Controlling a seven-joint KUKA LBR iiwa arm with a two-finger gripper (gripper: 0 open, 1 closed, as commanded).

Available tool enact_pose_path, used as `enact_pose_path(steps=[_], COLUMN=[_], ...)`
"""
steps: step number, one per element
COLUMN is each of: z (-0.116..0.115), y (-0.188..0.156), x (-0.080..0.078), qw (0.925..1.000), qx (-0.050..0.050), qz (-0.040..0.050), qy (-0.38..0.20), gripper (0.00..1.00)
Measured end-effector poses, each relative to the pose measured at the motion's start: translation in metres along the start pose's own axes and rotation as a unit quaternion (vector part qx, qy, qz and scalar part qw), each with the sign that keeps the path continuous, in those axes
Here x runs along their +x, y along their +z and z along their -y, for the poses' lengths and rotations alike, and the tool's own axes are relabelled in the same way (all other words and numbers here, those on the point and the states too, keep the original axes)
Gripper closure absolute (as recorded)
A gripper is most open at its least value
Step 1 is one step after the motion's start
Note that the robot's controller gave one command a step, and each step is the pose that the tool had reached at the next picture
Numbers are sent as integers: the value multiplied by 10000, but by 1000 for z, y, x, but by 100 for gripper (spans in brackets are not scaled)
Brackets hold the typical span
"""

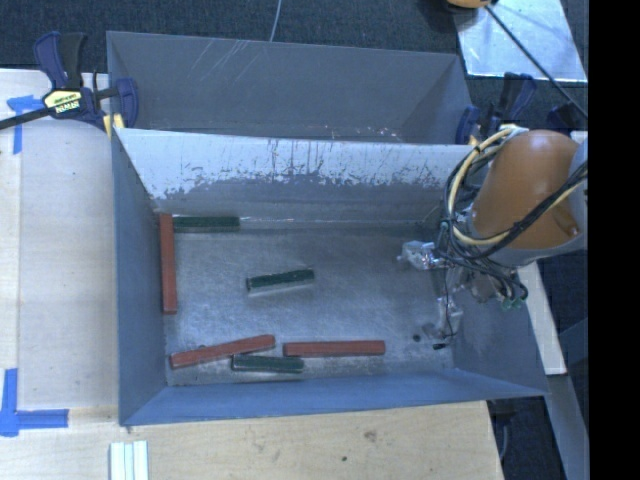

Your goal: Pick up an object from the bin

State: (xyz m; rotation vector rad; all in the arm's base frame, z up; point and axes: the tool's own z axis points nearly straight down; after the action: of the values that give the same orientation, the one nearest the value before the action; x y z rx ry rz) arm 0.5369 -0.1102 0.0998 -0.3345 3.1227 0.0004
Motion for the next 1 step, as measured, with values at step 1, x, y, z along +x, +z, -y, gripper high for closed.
enact_pose_path(steps=[1], z=[-92], y=[30], x=[5], qw=[9996], qx=[2], qz=[11], qy=[285], gripper=[100])
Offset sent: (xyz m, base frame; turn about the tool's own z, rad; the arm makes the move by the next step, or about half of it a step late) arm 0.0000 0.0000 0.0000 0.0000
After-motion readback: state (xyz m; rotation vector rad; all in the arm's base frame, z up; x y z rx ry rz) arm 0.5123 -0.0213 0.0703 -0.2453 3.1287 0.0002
